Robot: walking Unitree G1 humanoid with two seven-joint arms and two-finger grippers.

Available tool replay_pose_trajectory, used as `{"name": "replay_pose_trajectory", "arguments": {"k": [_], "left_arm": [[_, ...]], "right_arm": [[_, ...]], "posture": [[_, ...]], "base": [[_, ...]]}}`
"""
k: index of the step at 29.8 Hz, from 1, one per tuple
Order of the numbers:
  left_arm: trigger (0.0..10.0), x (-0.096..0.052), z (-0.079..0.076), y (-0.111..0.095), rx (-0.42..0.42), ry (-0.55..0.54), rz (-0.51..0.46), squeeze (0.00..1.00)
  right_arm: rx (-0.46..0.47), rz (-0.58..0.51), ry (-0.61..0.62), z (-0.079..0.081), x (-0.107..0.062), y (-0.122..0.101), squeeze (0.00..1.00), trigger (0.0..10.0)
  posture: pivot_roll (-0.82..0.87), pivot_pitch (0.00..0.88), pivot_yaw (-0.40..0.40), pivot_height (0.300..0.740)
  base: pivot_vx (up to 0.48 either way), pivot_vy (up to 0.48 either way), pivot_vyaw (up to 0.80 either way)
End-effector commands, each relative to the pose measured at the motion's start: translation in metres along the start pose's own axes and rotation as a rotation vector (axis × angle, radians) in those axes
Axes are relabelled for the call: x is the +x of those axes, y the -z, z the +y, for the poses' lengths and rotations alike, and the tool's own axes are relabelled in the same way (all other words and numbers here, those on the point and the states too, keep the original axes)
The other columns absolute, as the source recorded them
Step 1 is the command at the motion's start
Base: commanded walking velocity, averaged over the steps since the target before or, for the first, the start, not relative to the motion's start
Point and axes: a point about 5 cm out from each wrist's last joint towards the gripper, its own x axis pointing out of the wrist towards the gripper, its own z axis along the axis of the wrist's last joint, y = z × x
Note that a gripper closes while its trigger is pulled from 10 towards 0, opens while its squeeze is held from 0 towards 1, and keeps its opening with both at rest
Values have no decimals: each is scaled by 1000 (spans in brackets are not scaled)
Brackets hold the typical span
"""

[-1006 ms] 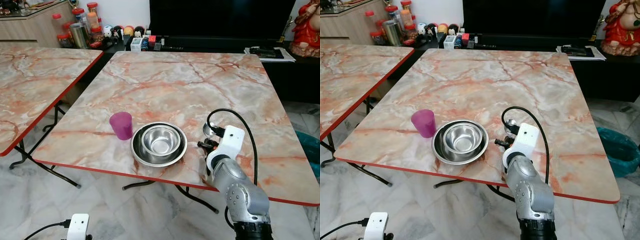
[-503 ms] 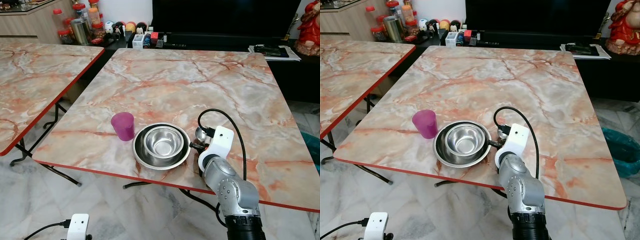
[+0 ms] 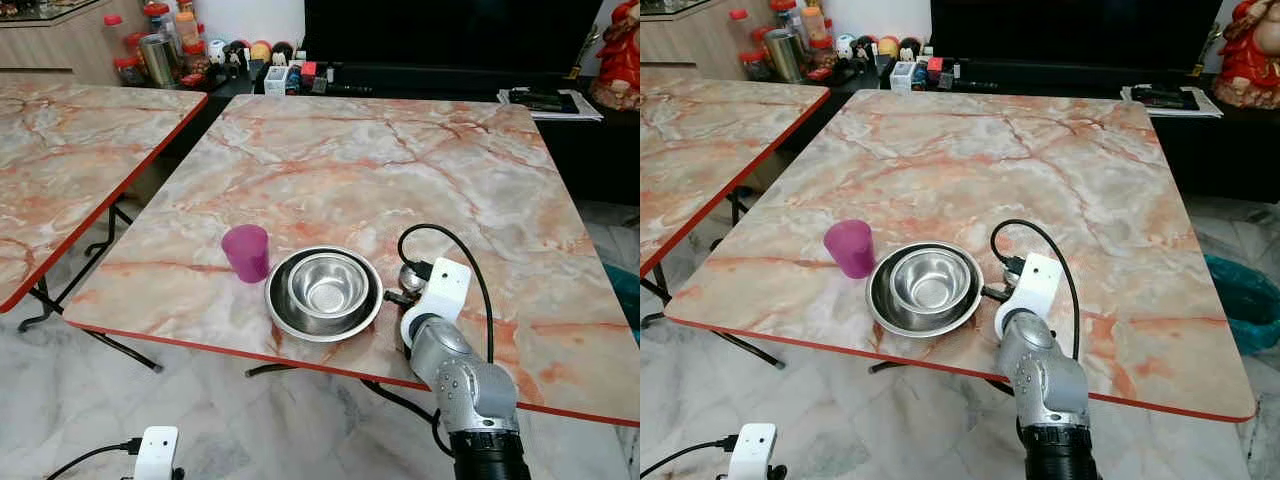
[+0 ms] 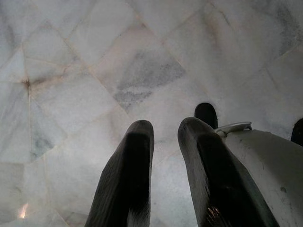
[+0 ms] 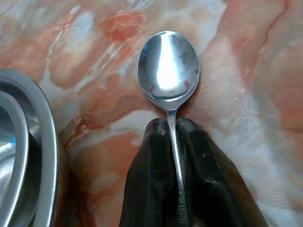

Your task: Setting the table

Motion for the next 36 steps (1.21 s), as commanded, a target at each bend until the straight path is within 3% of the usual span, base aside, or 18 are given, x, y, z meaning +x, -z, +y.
{"name": "replay_pose_trajectory", "arguments": {"k": [1, 20, 36], "left_arm": [[10000, -1, 3, 4, 8, -6, 26, 0], [10000, -1, 2, 4, 12, -4, 24, 0], [10000, -1, 1, 4, 7, -2, 21, 0]], "right_arm": [[9, 18, 17, 0, 0, 5, 0, 10000], [24, 30, 8, 6, -6, 12, 0, 10000], [9, -28, -45, 13, -8, 6, 0, 10000]], "posture": [[-41, 66, 38, 740], [-42, 68, 34, 740], [-44, 68, 34, 740]], "base": [[0, 0, 0], [0, 0, 0], [0, 0, 0]]}}
